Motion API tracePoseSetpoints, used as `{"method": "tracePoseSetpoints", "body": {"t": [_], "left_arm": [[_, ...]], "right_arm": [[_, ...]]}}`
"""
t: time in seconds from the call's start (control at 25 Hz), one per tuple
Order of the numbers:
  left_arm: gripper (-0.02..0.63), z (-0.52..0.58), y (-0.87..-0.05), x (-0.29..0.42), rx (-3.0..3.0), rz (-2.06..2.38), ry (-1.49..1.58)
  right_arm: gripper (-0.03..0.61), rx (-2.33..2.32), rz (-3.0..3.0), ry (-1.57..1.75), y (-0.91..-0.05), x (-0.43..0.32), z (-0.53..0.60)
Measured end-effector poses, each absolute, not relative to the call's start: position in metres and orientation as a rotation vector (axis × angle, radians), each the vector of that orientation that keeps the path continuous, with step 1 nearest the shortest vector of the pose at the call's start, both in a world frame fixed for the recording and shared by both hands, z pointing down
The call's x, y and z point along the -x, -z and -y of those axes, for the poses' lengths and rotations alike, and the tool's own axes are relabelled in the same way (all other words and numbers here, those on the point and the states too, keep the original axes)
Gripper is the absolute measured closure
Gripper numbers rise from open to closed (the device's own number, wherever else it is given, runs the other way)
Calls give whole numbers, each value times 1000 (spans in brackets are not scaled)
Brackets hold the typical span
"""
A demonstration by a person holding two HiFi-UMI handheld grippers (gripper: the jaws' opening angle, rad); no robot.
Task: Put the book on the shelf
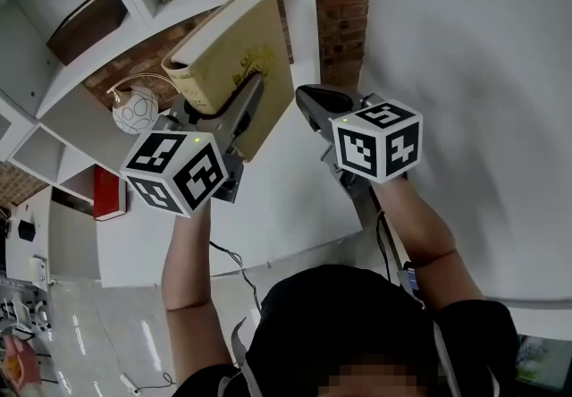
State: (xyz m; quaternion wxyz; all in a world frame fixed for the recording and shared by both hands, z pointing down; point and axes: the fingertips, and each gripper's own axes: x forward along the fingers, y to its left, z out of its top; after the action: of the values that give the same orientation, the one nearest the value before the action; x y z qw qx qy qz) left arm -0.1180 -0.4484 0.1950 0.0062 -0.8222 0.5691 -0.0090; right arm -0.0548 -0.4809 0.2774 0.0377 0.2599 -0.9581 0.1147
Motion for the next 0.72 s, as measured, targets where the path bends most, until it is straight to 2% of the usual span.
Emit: {"method": "tracePoseSetpoints", "body": {"t": [0.72], "left_arm": [[402,475,-91,130,2403,-1732,-37]], "right_arm": [[581,-832,2992,-171,-191,74,508]]}}
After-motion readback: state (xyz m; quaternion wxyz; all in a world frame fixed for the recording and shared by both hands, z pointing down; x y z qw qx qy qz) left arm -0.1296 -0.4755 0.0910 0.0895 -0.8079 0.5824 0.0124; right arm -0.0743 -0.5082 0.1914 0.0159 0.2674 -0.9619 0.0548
